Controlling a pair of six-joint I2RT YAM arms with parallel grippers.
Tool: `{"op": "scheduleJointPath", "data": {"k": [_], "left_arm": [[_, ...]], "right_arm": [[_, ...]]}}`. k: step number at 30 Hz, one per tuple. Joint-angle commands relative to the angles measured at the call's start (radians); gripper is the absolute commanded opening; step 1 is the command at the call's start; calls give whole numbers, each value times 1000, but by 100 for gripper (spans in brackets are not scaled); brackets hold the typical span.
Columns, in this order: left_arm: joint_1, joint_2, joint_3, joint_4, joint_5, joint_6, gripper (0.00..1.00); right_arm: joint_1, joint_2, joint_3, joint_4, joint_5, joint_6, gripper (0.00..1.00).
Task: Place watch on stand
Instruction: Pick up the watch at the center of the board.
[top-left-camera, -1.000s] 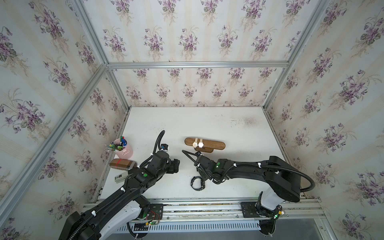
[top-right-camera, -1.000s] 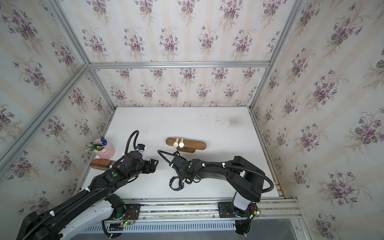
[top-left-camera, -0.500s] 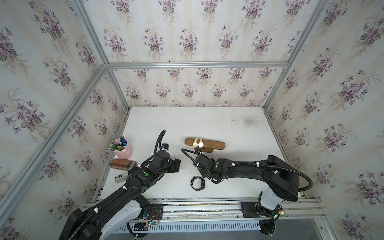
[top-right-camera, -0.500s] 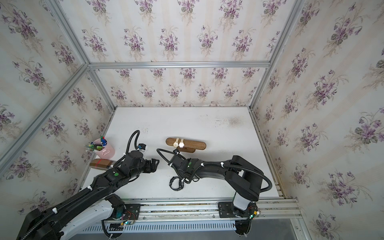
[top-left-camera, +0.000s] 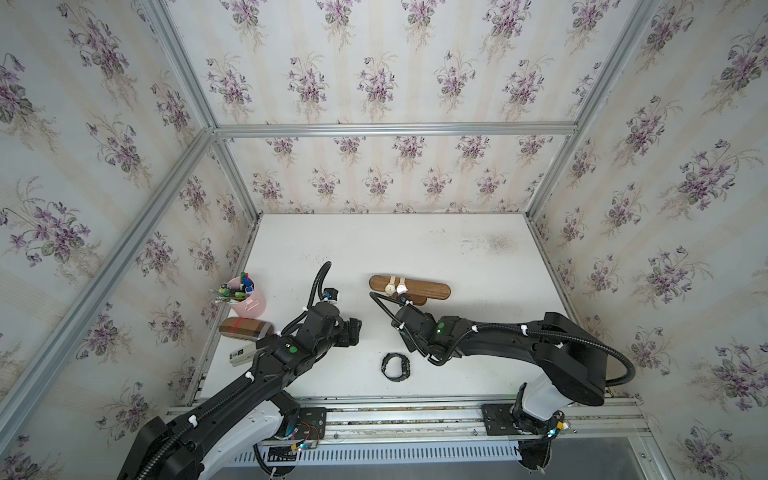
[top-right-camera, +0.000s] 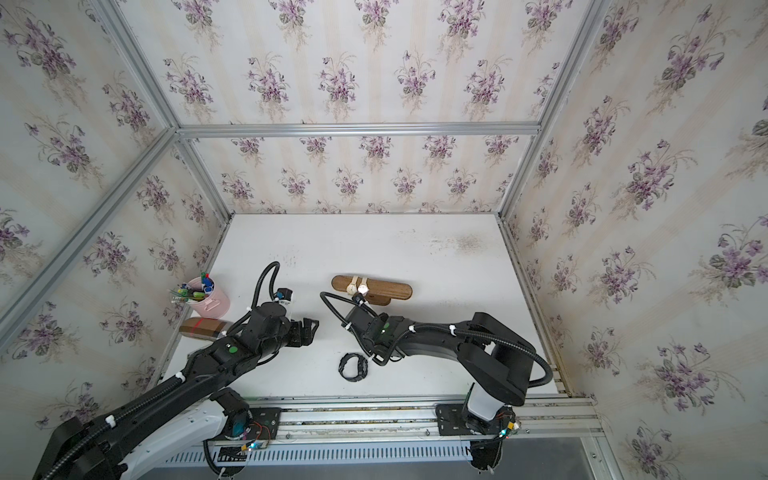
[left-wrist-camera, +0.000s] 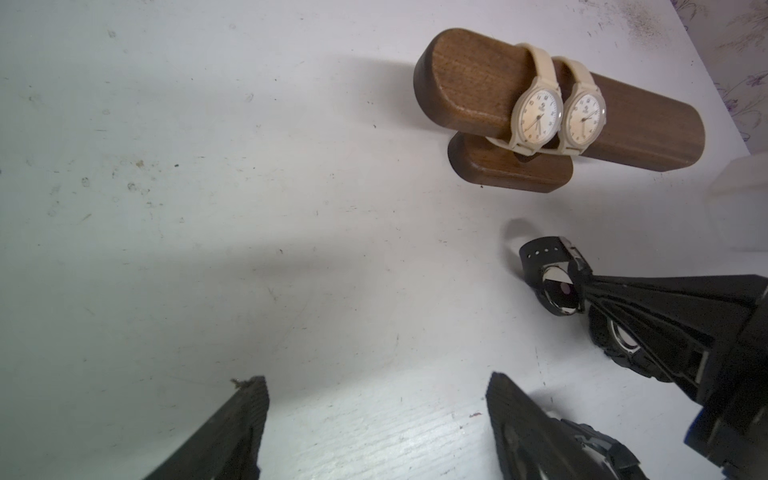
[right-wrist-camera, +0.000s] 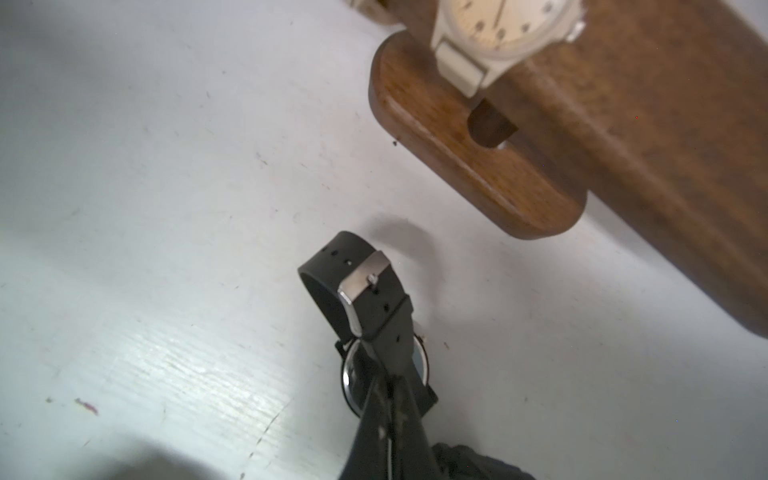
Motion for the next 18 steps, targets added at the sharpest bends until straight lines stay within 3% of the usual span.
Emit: {"op": "scheduleJointPath", "data": {"k": [1,9,18], "left_arm": [[0,3,2,37,8,2,84],[1,6,13,98,92,49,84],[1,5,22,230,284,103,83]], "right_arm": [[-1,-40,-16,52,-7,11,0],[-20,-160,-92,144,-48,0,0],[-98,-346,-159,238,-223,-7,0]]}}
